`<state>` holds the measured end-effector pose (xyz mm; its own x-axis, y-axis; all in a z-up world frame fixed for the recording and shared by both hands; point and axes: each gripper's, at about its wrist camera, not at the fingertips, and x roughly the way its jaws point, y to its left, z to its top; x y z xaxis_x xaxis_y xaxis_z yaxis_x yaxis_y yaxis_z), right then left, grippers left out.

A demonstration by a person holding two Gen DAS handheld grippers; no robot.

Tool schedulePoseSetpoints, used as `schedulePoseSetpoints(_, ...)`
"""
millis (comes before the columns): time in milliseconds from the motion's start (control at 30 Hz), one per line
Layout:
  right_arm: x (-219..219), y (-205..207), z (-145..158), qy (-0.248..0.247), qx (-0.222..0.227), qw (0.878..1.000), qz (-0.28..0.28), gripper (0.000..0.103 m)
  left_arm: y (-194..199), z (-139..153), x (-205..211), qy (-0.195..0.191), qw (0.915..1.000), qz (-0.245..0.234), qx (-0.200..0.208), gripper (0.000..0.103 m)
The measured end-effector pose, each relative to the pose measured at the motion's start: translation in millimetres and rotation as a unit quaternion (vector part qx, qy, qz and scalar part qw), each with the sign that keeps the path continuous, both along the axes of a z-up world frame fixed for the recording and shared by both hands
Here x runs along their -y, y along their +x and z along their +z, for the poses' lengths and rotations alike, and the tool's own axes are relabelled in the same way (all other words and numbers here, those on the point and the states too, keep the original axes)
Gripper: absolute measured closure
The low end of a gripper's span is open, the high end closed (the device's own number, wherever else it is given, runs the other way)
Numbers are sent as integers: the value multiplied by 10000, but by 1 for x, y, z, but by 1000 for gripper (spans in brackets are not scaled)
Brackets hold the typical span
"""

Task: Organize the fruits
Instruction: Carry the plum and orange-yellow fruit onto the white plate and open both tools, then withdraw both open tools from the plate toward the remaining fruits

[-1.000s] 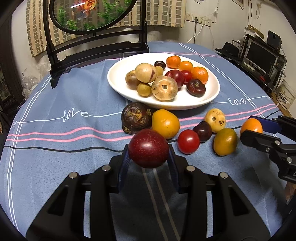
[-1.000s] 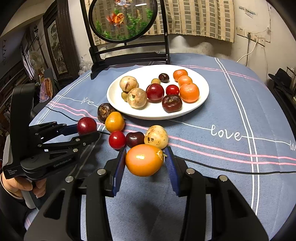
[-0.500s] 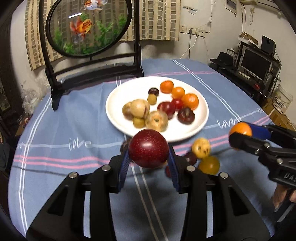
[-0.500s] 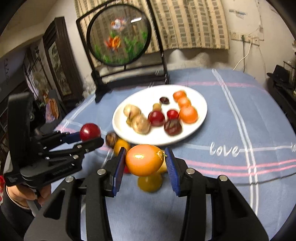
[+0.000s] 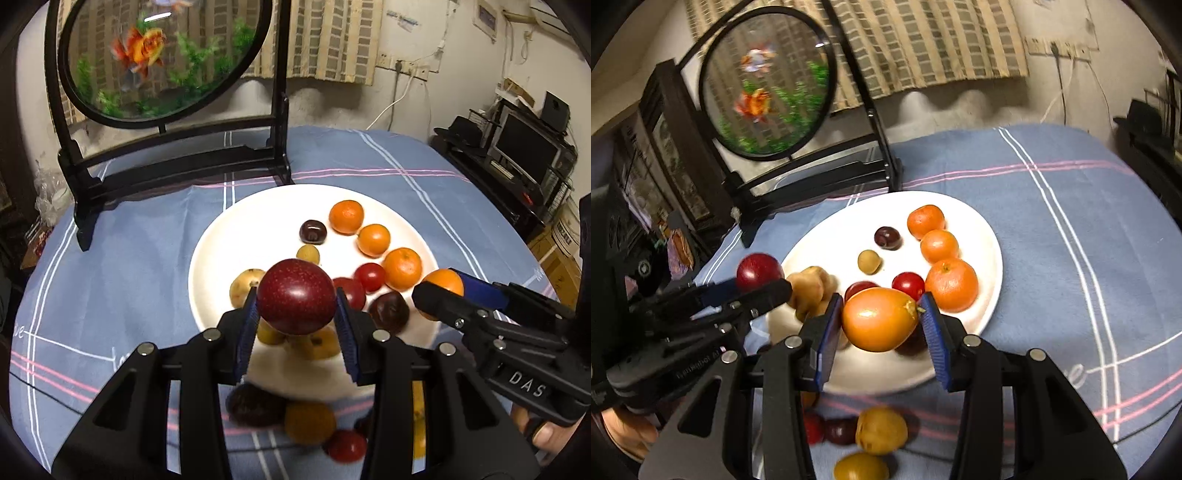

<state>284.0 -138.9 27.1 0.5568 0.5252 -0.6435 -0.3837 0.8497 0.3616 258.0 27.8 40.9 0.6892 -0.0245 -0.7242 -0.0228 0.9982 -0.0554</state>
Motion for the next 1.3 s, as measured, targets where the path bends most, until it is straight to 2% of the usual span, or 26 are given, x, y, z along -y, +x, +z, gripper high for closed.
schedulePoseSetpoints(133,-10,22,-3,200,-205,9996,-22,59,23,-10,-9,-189,9996,149,-159,63)
schedulePoseSetpoints(300,-20,41,-9,192,-542,9983,-113,57,32,-11,-18,-276,9989,367,-79,59)
schedulePoseSetpoints(367,-16,43,-11,237,-584,9978,-204,50,30,-10,-22,-176,9982,564,55,40)
schedulePoseSetpoints(433,-9,40,-8,337,-430,9981,-293,37,27,-7,-28,-217,9974,674,155,30)
schedulePoseSetpoints(467,-7,39,-7,329,-371,9982,-324,36,25,-6,-30,-295,9972,670,175,27)
schedulePoseSetpoints(700,16,23,-5,602,-503,9963,-349,36,0,3,-21,-310,9975,539,325,20)
schedulePoseSetpoints(1000,48,-20,3,693,-470,9956,-408,36,-61,13,-4,-127,9973,400,610,14)
schedulePoseSetpoints(1167,66,-45,-6,901,-574,9932,-472,36,-91,3,-6,-208,9970,452,598,13)
schedulePoseSetpoints(1300,71,-57,-15,852,-591,9934,-495,36,-106,-11,-8,-231,9968,540,550,13)
